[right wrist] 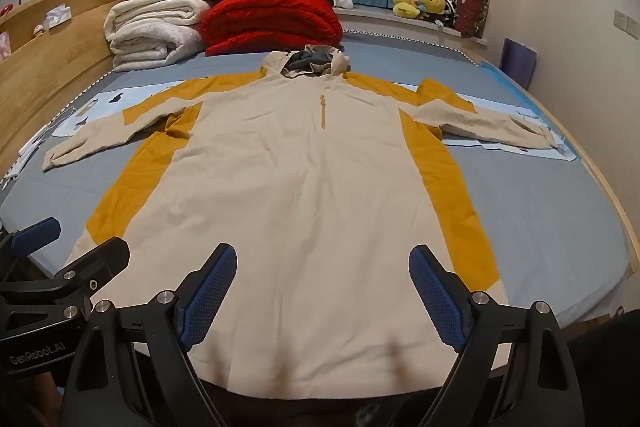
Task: Fold large clothes
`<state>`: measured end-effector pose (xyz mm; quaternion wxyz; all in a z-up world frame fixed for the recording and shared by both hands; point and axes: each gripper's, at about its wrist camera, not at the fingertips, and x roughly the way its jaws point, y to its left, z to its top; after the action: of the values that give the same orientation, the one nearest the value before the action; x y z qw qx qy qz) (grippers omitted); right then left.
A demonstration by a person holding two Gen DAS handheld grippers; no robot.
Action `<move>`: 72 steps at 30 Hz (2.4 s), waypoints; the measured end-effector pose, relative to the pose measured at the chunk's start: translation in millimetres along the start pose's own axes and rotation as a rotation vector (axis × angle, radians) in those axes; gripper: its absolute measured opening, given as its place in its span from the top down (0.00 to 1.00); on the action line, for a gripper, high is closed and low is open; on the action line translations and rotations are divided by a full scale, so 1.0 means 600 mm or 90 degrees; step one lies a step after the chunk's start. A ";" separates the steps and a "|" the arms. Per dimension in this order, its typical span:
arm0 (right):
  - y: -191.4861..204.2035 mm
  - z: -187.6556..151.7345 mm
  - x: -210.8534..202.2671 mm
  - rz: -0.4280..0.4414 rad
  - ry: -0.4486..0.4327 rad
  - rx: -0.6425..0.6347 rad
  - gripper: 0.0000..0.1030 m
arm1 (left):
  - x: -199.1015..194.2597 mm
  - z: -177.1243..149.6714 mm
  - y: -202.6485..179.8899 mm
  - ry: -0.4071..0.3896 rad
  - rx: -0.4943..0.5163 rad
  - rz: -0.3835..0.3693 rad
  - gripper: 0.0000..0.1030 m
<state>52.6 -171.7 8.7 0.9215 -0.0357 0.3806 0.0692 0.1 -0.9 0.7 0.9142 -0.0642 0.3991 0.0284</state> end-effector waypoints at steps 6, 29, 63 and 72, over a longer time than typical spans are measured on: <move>0.000 0.001 0.000 0.000 -0.001 -0.001 0.14 | -0.002 0.002 -0.002 0.000 -0.002 0.001 0.02; 0.000 -0.001 0.001 0.000 -0.002 0.000 0.14 | 0.000 -0.002 0.000 0.000 -0.002 -0.001 0.04; -0.063 0.149 -0.021 0.043 -0.071 -0.006 0.16 | 0.007 0.138 0.088 -0.059 -0.019 -0.015 0.79; -0.063 0.327 0.054 0.082 -0.118 -0.010 0.42 | 0.125 0.279 0.319 -0.027 -0.094 0.061 0.79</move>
<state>217.7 -182.4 125.3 0.9462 -0.0120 0.2944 0.1339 153.0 212.1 40.4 0.9128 -0.1119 0.3790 0.1032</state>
